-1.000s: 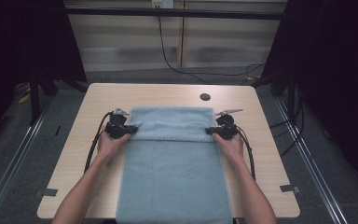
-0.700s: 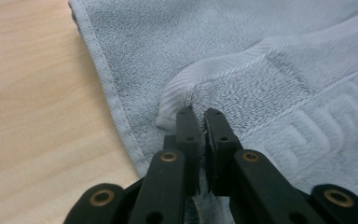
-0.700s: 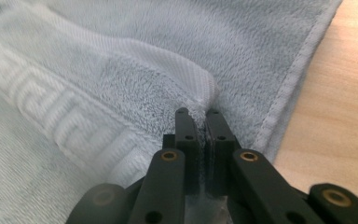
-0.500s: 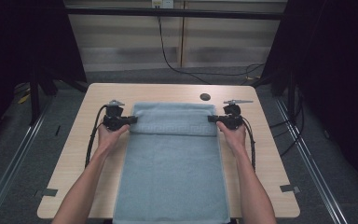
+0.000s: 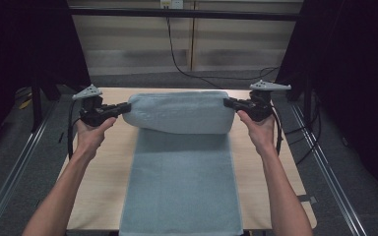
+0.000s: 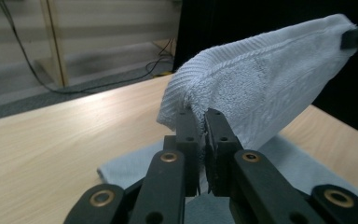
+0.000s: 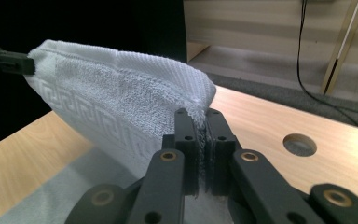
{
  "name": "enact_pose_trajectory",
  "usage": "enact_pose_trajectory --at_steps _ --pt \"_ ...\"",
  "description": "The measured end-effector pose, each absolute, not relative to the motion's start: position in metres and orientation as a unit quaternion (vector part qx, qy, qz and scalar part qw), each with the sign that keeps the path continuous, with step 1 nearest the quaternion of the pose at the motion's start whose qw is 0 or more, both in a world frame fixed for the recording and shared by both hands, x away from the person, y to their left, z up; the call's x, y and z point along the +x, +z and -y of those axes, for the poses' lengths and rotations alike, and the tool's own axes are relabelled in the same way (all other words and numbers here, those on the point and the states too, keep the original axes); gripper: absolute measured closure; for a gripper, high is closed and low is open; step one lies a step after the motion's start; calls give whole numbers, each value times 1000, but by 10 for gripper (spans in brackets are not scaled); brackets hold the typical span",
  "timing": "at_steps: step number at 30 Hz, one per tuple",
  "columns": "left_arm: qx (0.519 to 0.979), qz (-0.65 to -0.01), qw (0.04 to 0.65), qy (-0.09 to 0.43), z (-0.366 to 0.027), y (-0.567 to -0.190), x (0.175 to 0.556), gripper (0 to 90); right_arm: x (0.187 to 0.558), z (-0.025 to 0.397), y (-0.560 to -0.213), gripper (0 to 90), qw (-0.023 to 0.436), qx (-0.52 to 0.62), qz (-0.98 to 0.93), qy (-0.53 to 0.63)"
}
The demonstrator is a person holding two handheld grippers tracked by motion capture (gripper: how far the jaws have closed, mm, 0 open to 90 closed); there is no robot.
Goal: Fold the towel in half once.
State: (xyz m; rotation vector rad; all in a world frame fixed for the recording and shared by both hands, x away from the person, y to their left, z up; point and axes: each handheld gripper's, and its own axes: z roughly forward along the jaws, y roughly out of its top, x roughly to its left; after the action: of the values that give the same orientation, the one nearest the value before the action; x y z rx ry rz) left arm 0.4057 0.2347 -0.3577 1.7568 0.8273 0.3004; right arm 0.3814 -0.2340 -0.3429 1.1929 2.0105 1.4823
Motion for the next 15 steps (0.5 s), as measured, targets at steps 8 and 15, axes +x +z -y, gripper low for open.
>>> enact_pose_trajectory --at_steps 8,15 --pt "739 -313 582 133 -241 -326 370 859 344 238 -311 862 196 388 -716 547" --pt "743 -282 595 119 -244 -327 334 860 304 238 -301 862 199 351 -719 566"
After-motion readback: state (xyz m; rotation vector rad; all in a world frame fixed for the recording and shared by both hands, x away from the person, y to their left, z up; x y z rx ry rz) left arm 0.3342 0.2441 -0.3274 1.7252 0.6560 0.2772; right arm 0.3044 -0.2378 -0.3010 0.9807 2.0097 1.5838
